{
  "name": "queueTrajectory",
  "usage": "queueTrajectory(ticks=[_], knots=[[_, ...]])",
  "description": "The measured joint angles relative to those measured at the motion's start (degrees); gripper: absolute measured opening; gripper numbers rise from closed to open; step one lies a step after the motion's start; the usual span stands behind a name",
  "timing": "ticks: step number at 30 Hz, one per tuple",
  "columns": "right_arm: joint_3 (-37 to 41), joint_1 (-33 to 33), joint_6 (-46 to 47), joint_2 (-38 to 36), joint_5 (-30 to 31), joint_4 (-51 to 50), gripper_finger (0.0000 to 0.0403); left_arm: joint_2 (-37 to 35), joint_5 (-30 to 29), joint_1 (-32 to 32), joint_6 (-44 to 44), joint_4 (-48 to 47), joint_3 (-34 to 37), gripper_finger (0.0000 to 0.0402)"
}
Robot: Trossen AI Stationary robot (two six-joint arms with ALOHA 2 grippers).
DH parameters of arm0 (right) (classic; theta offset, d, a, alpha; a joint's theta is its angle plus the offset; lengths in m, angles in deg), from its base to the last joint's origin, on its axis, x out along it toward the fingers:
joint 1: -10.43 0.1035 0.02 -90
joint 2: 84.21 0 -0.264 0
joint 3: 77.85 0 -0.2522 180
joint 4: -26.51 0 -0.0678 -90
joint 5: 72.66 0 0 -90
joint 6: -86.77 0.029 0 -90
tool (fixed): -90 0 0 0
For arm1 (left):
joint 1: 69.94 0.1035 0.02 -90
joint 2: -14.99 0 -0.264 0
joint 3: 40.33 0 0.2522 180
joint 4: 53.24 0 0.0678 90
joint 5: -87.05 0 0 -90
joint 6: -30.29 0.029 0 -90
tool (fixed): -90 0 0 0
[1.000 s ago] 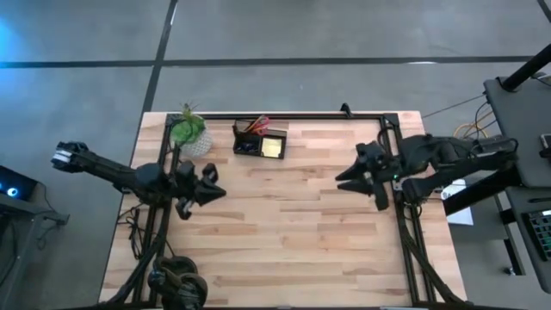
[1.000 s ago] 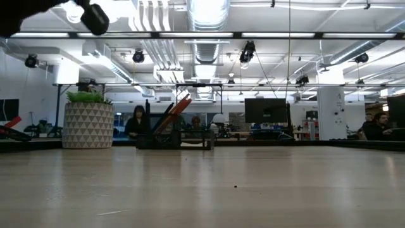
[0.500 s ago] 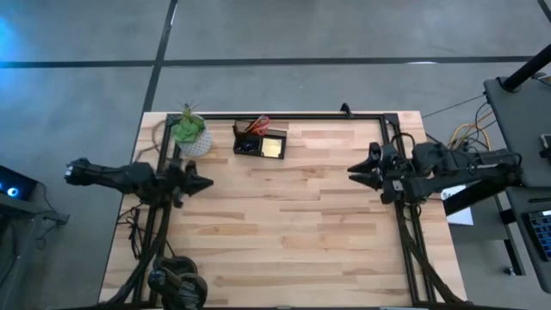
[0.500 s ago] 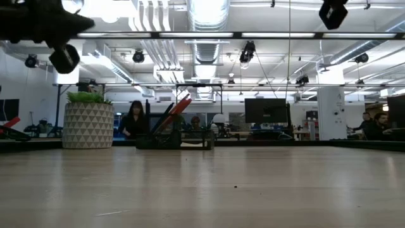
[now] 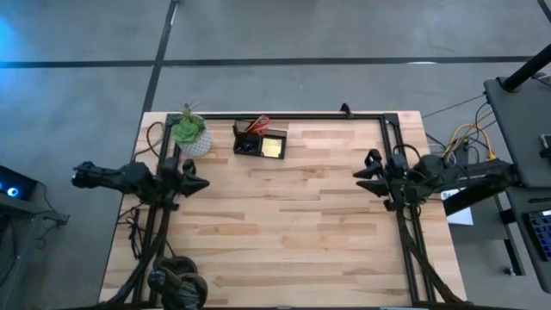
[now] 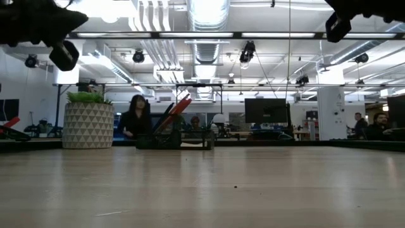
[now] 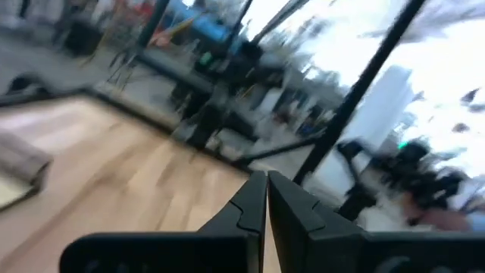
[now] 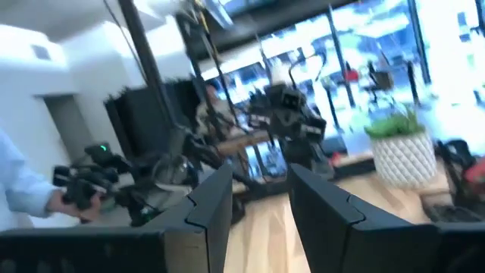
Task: Pick and place office supplies into organizer
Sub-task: Return to Home Position
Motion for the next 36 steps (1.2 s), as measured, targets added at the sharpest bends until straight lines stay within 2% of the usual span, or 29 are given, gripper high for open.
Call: queueTrajectory(ticks=[7, 14, 18, 21, 23, 26, 30, 36], knots=[[9.0, -0.1, -1.3, -3.4, 0.3, 14.3, 0.0123, 1.2, 4.4, 0.0, 1.1, 17.7, 8.7, 0.0], [11.2, -0.2, 1.8, -3.6, 5.3, 15.2, 0.0123, -0.1, 10.4, 0.0, 1.8, 17.8, 9.0, 0.0], [9.4, -0.2, 1.9, -3.3, 7.5, 15.2, 0.0123, 0.1, 11.3, 0.2, 2.9, 17.4, 9.1, 0.0], [8.1, -0.7, -2.8, -3.1, 8.7, 15.3, 0.0121, 0.2, 11.3, 1.4, 3.9, 17.1, 9.1, 0.0], [8.0, -2.2, -5.8, -3.0, 6.3, 15.2, 0.0118, 0.1, 11.3, 2.4, 5.6, 17.2, 9.1, 0.0], [8.7, -5.5, -3.7, -2.8, 2.3, 15.2, 0.0113, 0.9, 11.3, 5.1, 6.1, 16.4, 9.1, 0.0], [9.7, -9.7, -0.8, -2.6, -6.4, 14.6, 0.0107, 1.4, 16.2, 8.3, 5.1, 16.2, 9.1, 0.0], [11.3, -15.5, -1.2, -4.1, -9.6, 13.9, 0.01, 1.1, 20.8, 11.6, 4.6, 13.8, 9.2, 0.0]])
